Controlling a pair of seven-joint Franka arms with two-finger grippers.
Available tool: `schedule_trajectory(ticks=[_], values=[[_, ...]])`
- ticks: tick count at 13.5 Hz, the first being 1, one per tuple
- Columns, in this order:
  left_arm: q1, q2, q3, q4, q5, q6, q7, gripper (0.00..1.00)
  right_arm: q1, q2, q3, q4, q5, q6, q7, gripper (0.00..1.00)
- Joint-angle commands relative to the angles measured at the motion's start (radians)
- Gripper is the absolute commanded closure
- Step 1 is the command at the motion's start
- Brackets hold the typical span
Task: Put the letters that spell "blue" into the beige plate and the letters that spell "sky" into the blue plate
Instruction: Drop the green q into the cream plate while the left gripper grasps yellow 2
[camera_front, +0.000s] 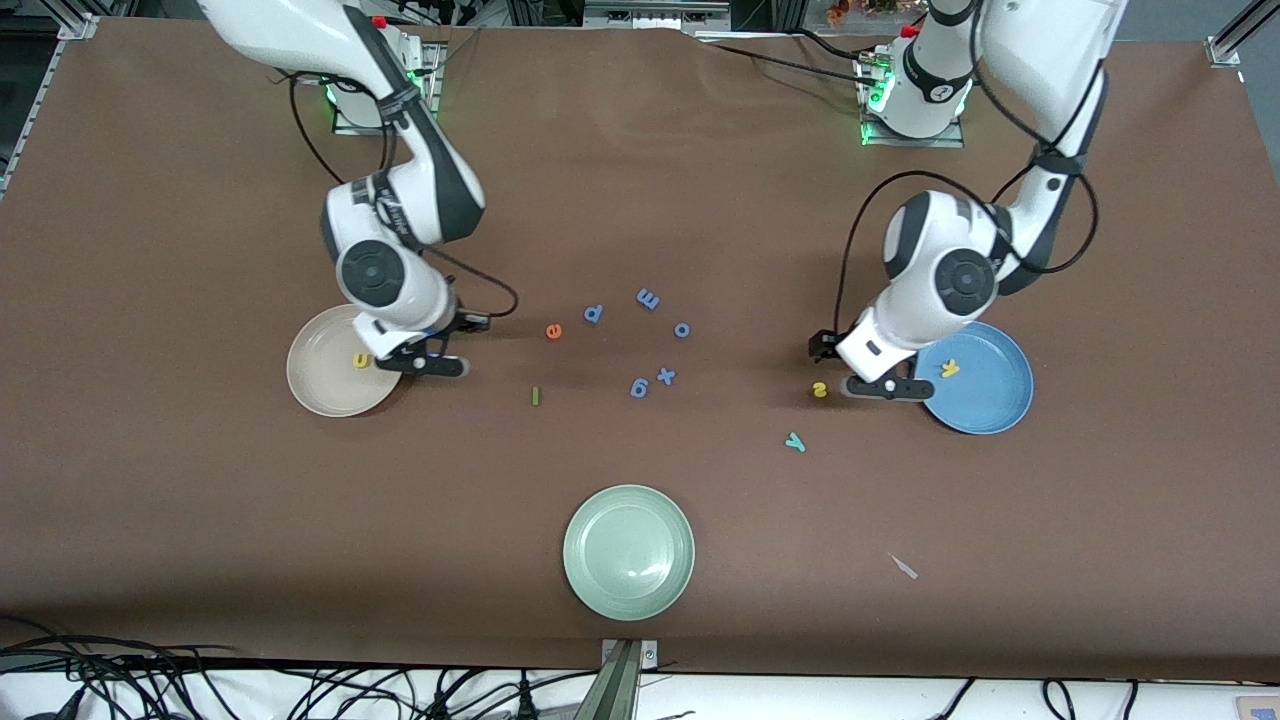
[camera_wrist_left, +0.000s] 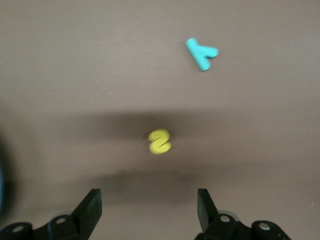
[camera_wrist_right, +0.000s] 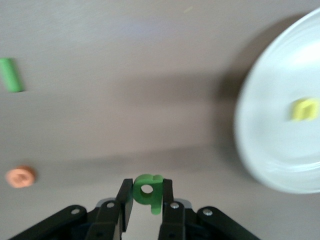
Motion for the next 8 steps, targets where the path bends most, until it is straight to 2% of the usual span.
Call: schedule_trajectory(ticks=[1, 2, 4, 5, 6, 7, 8], values=[[-0.018, 0.087, 0.012, 0.053, -0.015, 0.066, -0.005, 0.28, -0.002, -0.005, -0.091, 0.001, 0.010, -0.035, -0.194, 0.88], [-0.020, 0.104, 0.014, 0.072, -0.013, 0.068, -0.006, 0.33, -0.008, 0.001, -0.127, 0.001, 0.010, -0.035, -0.267, 0.88], [-0.030, 0.121, 0.015, 0.083, -0.013, 0.068, -0.006, 0.33, -0.029, 0.009, -0.158, 0.002, 0.010, -0.033, -0.339, 0.86], [-0.030, 0.121, 0.015, 0.083, -0.008, 0.068, -0.003, 0.41, -0.046, 0.018, -0.158, 0.004, 0.006, -0.027, -0.339, 0.80], [-0.032, 0.123, 0.015, 0.083, -0.008, 0.068, -0.003, 0.43, -0.051, 0.024, -0.158, 0.013, 0.006, -0.029, -0.339, 0.50], [-0.030, 0.124, 0.015, 0.083, -0.008, 0.068, -0.003, 0.42, -0.054, 0.029, -0.158, 0.019, 0.012, -0.024, -0.336, 0.00], [-0.030, 0.129, 0.015, 0.083, -0.007, 0.069, -0.003, 0.42, -0.052, 0.029, -0.156, 0.031, 0.010, -0.032, -0.339, 0.00]])
